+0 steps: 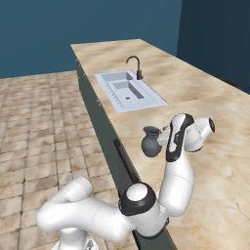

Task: Move the lemon wedge and potato from the top shelf to the second highest shelf to make space. Then, place the pitcher from the counter on the cleared top shelf.

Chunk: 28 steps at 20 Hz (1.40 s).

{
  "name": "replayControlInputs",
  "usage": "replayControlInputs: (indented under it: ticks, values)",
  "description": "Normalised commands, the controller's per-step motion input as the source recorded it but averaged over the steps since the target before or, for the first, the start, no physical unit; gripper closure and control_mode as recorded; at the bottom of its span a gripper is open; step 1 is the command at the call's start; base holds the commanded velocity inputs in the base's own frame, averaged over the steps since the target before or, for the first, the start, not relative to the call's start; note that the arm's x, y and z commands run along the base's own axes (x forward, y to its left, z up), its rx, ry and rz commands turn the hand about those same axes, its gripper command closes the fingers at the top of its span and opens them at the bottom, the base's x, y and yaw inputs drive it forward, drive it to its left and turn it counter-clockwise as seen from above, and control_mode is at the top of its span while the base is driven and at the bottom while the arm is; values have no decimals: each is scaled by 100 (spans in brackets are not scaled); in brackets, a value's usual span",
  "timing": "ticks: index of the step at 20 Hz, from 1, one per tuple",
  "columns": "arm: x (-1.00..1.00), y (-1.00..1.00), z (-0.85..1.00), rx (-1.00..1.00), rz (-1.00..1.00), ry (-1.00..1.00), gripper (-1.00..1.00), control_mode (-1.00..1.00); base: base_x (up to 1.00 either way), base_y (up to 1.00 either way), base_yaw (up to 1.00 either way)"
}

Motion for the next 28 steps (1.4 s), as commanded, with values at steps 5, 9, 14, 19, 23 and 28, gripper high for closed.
replayControlInputs:
  ticks: [5,9,14,19,23,28]
  values:
    - [3,-3,0,0,-4,0,-100,-100,0,0,0]
    - [6,-12,0,1,-3,0,-100,-100,0,0,0]
    - [0,-26,0,2,0,4,-100,-100,0,0,0]
    - [0,-35,0,4,0,8,-100,-100,0,0,0]
    - [1,-6,0,1,0,9,-100,-100,0,0,0]
    - [2,5,0,0,0,8,-100,-100,0,0,0]
